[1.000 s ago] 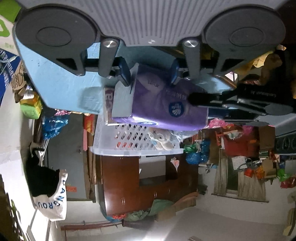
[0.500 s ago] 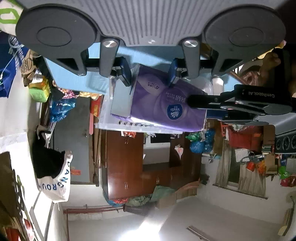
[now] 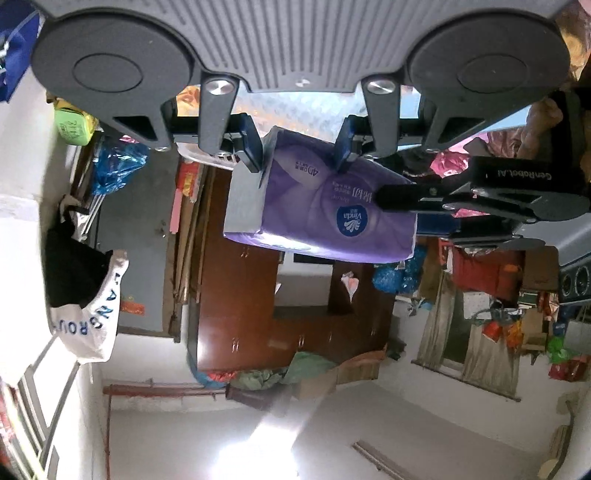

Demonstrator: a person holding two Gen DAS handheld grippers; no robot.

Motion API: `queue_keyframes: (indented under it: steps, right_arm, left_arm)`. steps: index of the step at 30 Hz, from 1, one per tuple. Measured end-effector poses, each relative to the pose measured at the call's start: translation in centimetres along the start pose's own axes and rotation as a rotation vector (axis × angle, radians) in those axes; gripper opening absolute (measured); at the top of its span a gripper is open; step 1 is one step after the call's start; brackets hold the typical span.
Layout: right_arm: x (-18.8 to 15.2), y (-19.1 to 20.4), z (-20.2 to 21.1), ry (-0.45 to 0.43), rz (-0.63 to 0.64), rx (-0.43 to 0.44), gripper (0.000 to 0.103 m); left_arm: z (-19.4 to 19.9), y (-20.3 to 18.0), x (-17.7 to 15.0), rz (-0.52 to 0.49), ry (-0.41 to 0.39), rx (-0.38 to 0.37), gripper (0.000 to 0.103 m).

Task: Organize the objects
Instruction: 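Lower the purple tissue pack into the white basket and open the right tool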

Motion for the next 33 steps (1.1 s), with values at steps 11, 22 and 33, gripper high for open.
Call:
queue_keyframes:
  steps: [11, 22, 33]
  right_arm:
    - [-1.5, -2.4, -12.8, 0.285, -0.090, 0.001, 0.046]
    - [-3.4, -2.4, -13.5, 0.318, -0.070, -0.064, 0.068]
    - [-7.3, -5.4, 0.7, 0.114, -0.222, -0.208, 0.103]
  left_arm:
    - [-11.4, 9.8, -2.6, 0.166, 0.273, 0.014, 0.051]
    - [-14.2, 10.6, -4.4, 0.131, 0.316, 0.107, 0.076]
    - [-4.8, 8.5, -4.6, 0.145, 0.203, 0.127, 0.102]
Point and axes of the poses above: each gripper's, at about its wrist camera, not at the fingertips, and z roughly against the way its jaws point, y to its left, x to its top, the point moved 6 cm from there along -z, roughly the way its jaws point, and after that the axes turned 2 degrees about -y, right-handed, at the moved point
